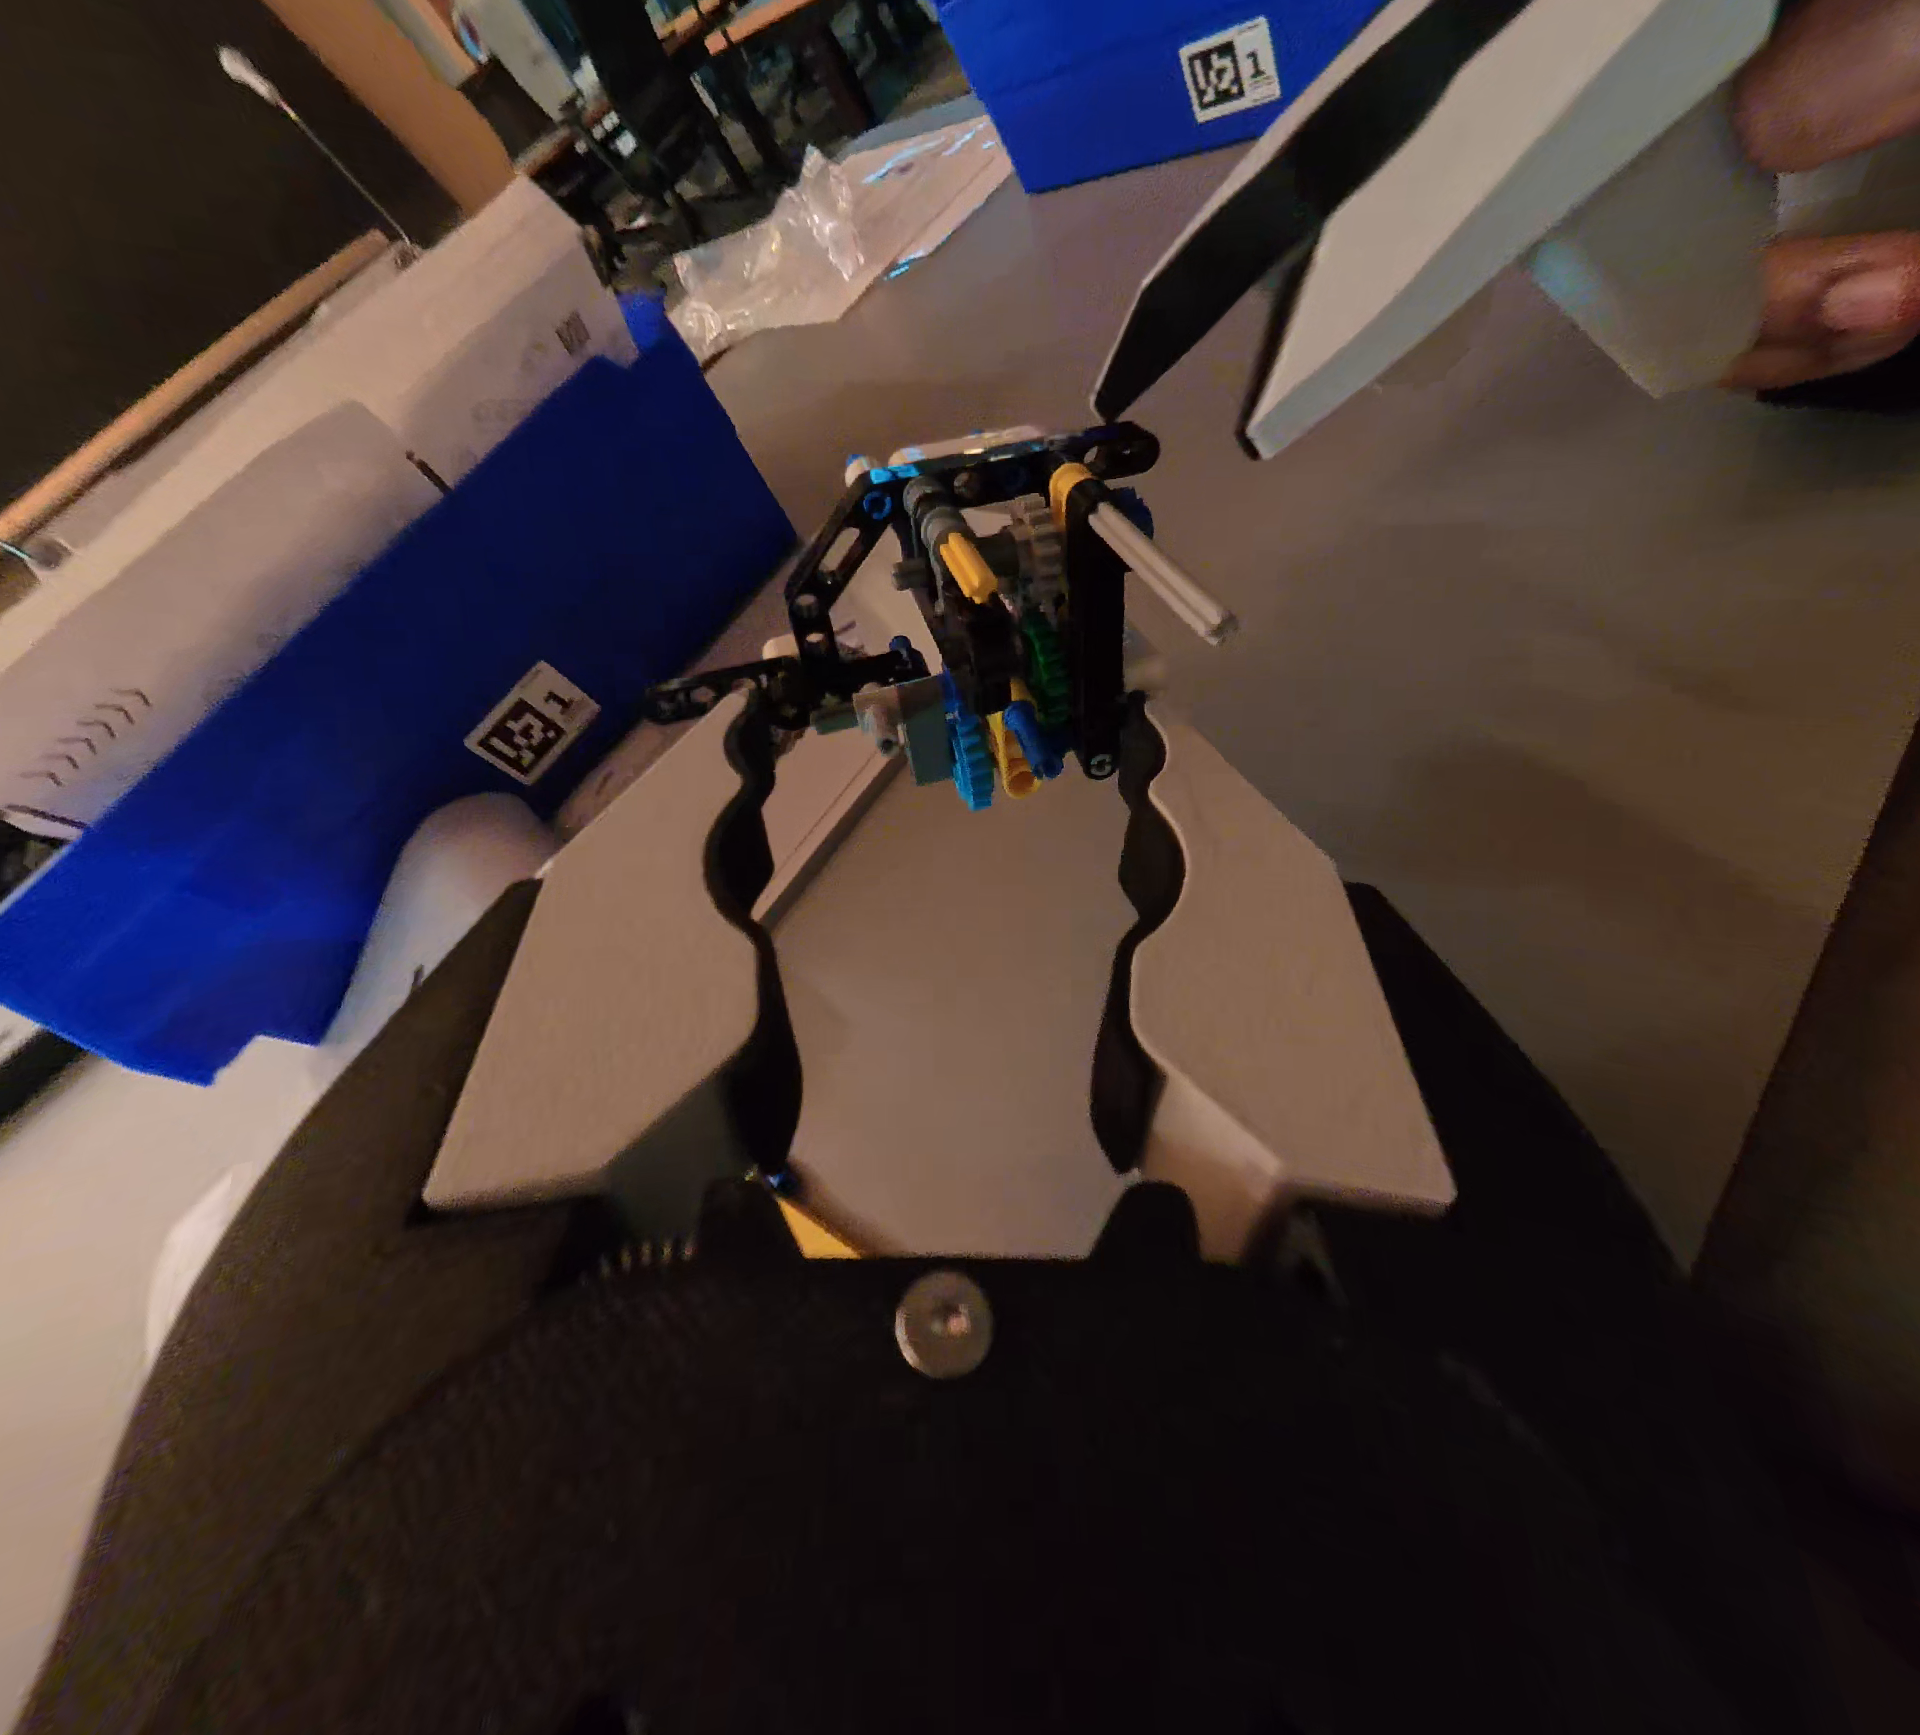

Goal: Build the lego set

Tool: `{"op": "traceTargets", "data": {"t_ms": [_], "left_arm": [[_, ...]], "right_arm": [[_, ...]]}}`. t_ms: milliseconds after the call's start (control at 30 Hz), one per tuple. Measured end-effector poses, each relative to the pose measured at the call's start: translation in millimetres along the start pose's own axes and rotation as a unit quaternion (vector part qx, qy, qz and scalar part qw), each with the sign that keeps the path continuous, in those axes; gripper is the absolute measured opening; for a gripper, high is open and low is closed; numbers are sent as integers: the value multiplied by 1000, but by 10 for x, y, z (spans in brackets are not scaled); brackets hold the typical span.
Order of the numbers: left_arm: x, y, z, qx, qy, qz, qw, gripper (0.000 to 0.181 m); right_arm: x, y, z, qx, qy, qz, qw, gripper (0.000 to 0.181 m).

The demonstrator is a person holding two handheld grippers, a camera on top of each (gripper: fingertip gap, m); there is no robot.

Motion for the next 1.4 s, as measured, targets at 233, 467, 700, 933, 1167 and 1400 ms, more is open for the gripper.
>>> {"op": "traceTargets", "data": {"t_ms": [233, 467, 700, 933, 1167, 1400], "left_arm": [[8, -4, -1, -20, 13, 43, 999, 66], [86, -14, 27, -68, 8, 130, 989, 66], [155, -20, 47, -129, -1, 226, 966, 66], [167, -22, 34, -154, 0, 263, 952, 67], [189, -23, 27, -167, -7, 280, 945, 70], [167, -19, -8, -174, 5, 295, 940, 69]], "right_arm": [[-42, 34, -76, 2, 14, 2, 1000, 60], [-109, 14, -89, -15, 48, 24, 998, 41], [-90, 83, -116, 10, 38, 18, 999, 25], [-67, 138, -120, 35, 27, 7, 999, 15], [-88, 162, -139, 44, 34, 6, 998, 12], [-167, 175, -191, 33, 68, 27, 997, 9]]}}
Point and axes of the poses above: each gripper's, where its closed fingertips meet, z back along the fingers, x out of its top, y = z × x across the jaws, the point moved 2 cm from there along z, back along the fingers, and after that the axes turned 11 degrees about x, right-handed, at the moved point
